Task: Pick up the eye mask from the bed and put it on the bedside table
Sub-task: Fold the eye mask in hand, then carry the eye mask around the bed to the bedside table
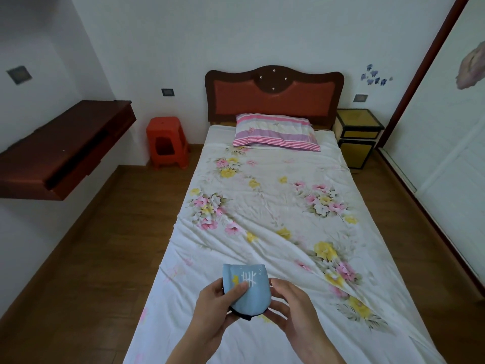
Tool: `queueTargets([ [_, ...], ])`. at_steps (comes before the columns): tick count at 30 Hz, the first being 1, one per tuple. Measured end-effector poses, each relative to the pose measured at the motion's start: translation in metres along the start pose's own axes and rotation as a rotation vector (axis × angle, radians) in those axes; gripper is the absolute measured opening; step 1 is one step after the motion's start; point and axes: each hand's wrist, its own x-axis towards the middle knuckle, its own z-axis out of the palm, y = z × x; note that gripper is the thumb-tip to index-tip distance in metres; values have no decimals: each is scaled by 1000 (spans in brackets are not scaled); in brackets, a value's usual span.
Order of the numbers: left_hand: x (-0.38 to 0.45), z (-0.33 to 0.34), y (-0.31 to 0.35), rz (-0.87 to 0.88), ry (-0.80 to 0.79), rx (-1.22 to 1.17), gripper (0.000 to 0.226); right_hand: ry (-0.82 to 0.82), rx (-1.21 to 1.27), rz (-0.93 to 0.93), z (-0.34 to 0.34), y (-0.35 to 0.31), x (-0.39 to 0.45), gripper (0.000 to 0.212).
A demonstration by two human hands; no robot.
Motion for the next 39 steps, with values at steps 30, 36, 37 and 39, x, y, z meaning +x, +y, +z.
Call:
queueTargets([
  [30, -44, 118, -81, -205, -821, 470, 35, 897, 467, -136, -73, 97, -179, 21],
  [36, -90, 172, -126, -275, -1004, 607, 39, 1070, 599, -203, -108, 132, -239, 14],
  [37, -97, 181, -135, -282, -1023, 629, 39, 1090, 622, -210, -115, 138, -248, 14],
  [39, -112, 200, -153, -295, -1053, 667, 39, 1131, 671, -233, -130, 147, -264, 13],
])
